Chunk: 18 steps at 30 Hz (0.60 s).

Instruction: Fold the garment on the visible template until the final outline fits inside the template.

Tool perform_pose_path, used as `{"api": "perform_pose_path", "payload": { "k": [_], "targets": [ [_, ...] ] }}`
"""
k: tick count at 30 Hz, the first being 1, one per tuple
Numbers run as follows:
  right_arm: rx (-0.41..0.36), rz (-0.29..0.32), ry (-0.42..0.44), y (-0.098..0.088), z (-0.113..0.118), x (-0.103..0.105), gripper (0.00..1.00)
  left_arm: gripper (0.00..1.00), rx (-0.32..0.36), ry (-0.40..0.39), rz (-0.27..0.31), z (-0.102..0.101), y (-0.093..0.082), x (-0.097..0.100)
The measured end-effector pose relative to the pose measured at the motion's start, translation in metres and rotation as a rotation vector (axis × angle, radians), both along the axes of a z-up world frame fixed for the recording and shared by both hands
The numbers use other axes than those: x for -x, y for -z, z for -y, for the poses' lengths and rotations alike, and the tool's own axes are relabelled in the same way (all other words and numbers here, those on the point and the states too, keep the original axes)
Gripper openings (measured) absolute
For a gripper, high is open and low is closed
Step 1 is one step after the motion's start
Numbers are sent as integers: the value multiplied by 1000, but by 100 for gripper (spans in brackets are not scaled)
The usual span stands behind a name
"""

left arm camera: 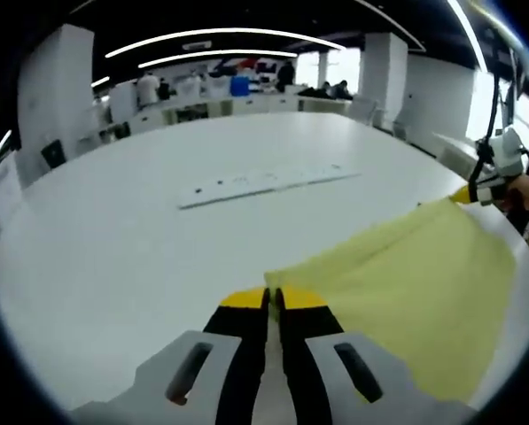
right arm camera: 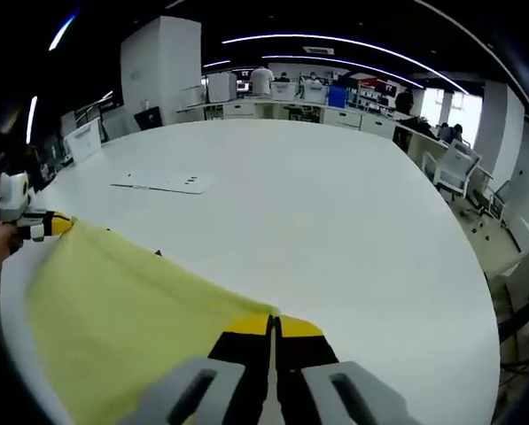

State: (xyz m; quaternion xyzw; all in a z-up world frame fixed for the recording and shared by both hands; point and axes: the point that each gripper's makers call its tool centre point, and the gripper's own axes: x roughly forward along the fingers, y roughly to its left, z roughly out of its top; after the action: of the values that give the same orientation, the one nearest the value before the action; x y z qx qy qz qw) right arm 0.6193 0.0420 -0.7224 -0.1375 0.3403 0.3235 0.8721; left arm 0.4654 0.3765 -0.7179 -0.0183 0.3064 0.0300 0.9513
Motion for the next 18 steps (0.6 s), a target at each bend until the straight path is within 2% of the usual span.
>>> {"api": "perform_pose_path", "payload": {
  "k": [2, 4, 5, 8, 12, 16, 18],
  "targets": [
    [-2, 1, -12, 0, -2, 1, 0, 3, 3, 1, -5, 1, 1, 1],
    [-2, 2, -14, -1, -2, 1, 0, 7, 63, -26, -15, 3, 2, 3],
    [-2, 2, -12, -2, -2, 1, 0, 10, 59, -9, -7, 5, -1, 3],
    [0, -4, 0, -5, 2, 3, 10, 21, 4, 5, 13, 3, -9, 3],
    [16, -26, -19, -9, 5, 14, 24, 30, -2, 36, 20, 7, -22, 11],
    [13, -41, -25, -16, 8, 25, 33, 39, 3, 55, 35, 14, -35, 23],
    [5, -46, -36, -21, 8, 31, 37, 44, -16, 66, 41, 16, -39, 29]
  ]
}}
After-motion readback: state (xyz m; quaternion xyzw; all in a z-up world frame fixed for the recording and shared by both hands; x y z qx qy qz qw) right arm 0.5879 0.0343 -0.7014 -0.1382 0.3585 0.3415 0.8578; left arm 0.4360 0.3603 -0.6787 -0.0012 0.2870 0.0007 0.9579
